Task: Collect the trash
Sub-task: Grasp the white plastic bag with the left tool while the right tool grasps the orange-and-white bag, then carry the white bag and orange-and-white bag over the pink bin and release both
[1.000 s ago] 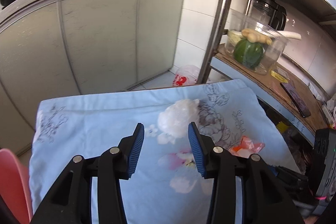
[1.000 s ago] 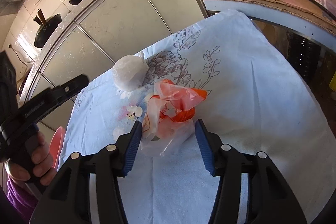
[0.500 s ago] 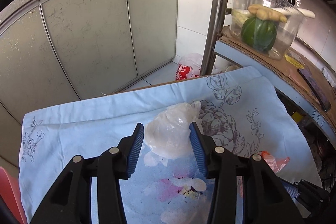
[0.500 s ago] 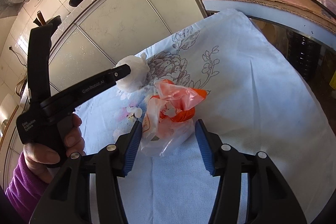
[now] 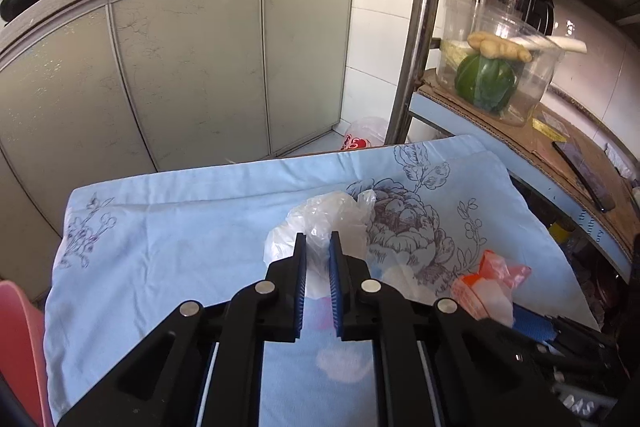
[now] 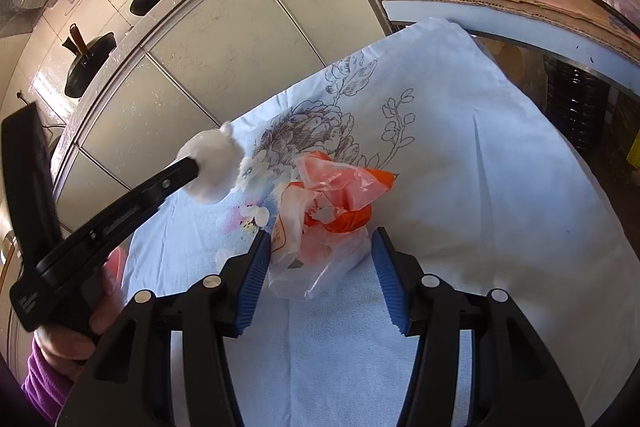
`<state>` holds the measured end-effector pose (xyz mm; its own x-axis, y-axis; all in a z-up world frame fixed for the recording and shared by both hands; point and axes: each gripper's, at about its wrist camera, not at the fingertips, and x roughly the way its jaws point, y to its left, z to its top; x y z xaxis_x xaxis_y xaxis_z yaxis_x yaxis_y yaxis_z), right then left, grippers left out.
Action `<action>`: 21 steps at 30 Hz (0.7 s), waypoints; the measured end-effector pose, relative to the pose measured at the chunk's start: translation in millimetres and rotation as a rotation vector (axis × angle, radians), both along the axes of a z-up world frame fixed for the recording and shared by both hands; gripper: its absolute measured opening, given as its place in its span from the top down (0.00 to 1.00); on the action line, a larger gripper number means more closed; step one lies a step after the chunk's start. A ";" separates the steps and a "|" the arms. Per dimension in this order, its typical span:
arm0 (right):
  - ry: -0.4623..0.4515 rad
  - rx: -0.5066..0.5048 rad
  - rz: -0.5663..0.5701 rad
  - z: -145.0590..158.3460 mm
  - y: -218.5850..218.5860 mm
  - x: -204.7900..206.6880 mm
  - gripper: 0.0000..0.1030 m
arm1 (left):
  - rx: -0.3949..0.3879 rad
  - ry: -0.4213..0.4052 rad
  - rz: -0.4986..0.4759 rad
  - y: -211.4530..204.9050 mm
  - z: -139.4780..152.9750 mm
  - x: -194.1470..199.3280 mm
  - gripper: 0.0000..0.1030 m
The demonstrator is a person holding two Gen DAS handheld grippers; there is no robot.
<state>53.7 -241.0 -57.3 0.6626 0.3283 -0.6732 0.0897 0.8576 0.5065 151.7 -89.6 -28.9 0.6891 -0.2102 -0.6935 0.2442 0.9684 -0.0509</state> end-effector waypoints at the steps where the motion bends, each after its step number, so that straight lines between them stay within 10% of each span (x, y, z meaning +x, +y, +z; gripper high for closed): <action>1: 0.000 0.002 0.000 -0.2 0.0 0.1 0.49 | 0.002 -0.004 0.004 4.3 2.4 -6.2 0.91; 21: -0.032 0.018 0.029 3.9 2.1 -0.3 0.49 | -0.017 -0.044 0.130 73.1 23.3 -100.3 0.91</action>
<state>53.4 -238.9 -53.4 0.6737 0.3597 -0.6456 0.0482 0.8503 0.5241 51.4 -16.5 -5.5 0.7411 -0.1285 -0.6590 0.1188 0.9911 -0.0597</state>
